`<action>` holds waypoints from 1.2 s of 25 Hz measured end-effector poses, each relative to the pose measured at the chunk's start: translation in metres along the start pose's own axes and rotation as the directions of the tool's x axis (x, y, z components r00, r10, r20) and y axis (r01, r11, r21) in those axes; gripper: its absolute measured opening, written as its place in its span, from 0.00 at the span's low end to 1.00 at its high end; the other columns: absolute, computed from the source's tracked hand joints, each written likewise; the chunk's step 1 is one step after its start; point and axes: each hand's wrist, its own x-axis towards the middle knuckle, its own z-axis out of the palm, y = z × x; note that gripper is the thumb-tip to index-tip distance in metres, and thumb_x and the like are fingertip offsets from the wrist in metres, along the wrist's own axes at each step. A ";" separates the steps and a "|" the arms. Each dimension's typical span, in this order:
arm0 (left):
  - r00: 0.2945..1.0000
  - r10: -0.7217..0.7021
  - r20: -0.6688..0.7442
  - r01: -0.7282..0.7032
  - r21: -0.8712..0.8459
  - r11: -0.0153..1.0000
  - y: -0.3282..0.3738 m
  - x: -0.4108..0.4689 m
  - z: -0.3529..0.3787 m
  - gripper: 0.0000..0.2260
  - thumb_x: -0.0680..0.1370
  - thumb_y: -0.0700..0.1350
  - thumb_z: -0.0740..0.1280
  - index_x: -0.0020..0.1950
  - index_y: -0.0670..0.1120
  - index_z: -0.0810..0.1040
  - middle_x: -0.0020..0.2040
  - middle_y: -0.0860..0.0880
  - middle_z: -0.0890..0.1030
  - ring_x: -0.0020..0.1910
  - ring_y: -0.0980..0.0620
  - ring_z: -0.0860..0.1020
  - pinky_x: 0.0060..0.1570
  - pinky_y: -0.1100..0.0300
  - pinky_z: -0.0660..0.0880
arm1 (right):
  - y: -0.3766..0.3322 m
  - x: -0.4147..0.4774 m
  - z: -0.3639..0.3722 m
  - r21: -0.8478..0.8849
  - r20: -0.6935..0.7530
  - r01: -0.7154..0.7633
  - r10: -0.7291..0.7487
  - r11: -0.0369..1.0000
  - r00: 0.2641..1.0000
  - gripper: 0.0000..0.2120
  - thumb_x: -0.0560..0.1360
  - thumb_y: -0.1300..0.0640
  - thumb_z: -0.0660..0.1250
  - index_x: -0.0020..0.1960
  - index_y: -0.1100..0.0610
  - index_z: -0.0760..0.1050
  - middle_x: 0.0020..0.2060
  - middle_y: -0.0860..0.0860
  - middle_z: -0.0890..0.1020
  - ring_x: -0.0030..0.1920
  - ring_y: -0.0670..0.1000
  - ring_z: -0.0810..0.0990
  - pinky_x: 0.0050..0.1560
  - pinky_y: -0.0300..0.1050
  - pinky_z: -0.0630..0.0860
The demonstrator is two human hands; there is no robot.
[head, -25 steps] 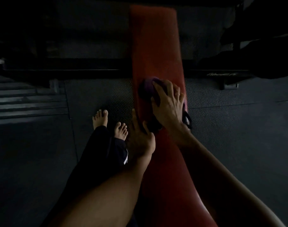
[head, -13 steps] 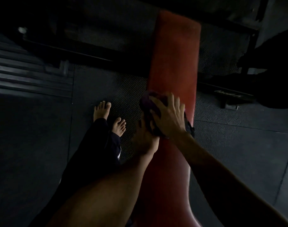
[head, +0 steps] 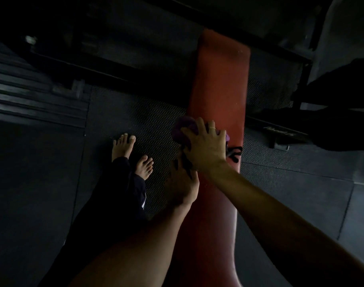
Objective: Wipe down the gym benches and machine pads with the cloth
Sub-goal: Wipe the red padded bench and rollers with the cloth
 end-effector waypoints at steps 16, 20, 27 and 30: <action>0.992 0.032 -0.124 -0.046 -0.119 0.992 0.002 0.001 0.005 0.28 0.82 0.60 0.52 0.82 0.59 0.52 0.70 0.46 0.72 0.53 0.41 0.81 0.43 0.49 0.80 | 0.085 -0.025 0.061 0.448 -0.185 -0.276 0.390 0.851 0.902 0.28 0.76 0.42 0.64 0.76 0.43 0.66 0.62 0.56 0.69 0.59 0.62 0.71 0.58 0.59 0.72; 0.991 0.074 -0.114 -0.095 -0.184 0.978 0.001 0.001 0.007 0.28 0.82 0.62 0.49 0.82 0.58 0.51 0.77 0.50 0.66 0.63 0.46 0.78 0.53 0.56 0.76 | 0.073 0.042 0.033 0.589 -0.085 -0.398 0.544 0.703 0.835 0.30 0.77 0.44 0.64 0.78 0.42 0.62 0.69 0.56 0.65 0.67 0.62 0.66 0.66 0.62 0.65; 0.994 0.108 -0.006 -0.107 -0.234 0.966 0.025 0.054 -0.007 0.26 0.86 0.49 0.54 0.83 0.53 0.49 0.78 0.45 0.63 0.70 0.45 0.72 0.59 0.66 0.66 | 0.071 -0.030 0.061 0.449 -0.328 0.003 0.162 0.893 0.931 0.29 0.76 0.42 0.66 0.76 0.42 0.66 0.68 0.50 0.68 0.63 0.58 0.71 0.61 0.57 0.71; 0.998 0.058 0.030 -0.050 -0.214 0.975 0.050 0.085 -0.009 0.27 0.86 0.54 0.52 0.82 0.57 0.44 0.77 0.42 0.63 0.68 0.40 0.73 0.65 0.46 0.70 | 0.102 -0.020 0.077 0.563 -0.250 -0.238 0.438 0.792 0.864 0.31 0.78 0.37 0.64 0.77 0.49 0.64 0.66 0.55 0.67 0.61 0.60 0.71 0.59 0.59 0.73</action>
